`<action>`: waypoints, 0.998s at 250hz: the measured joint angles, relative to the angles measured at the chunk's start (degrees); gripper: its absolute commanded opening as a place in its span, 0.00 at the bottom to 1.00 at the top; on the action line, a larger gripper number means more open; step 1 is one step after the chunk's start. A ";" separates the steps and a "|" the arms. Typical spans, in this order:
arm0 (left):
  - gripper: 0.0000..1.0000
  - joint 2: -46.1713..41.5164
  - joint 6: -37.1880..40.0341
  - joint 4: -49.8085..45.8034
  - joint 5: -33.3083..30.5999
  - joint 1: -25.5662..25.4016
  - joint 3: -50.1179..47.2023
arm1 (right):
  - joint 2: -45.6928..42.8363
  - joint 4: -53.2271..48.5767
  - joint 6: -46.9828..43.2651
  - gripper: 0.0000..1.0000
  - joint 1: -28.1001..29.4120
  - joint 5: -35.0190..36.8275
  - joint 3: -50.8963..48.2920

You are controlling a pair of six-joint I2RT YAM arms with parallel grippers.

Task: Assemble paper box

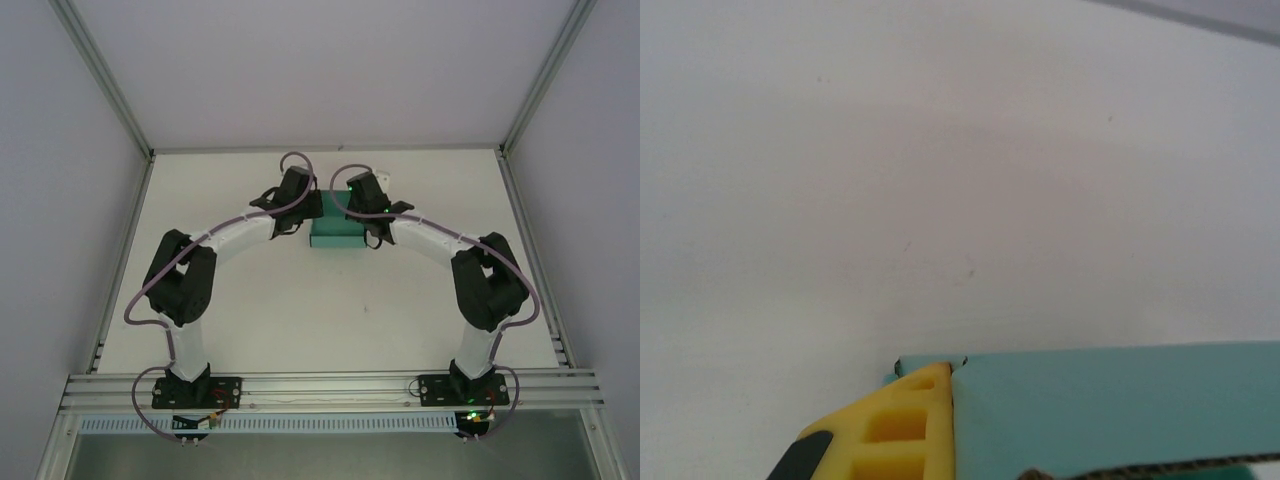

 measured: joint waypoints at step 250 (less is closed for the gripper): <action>1.00 -17.59 -8.22 -5.05 2.49 -1.75 -13.09 | -7.17 23.85 -3.37 0.05 5.77 9.62 -22.51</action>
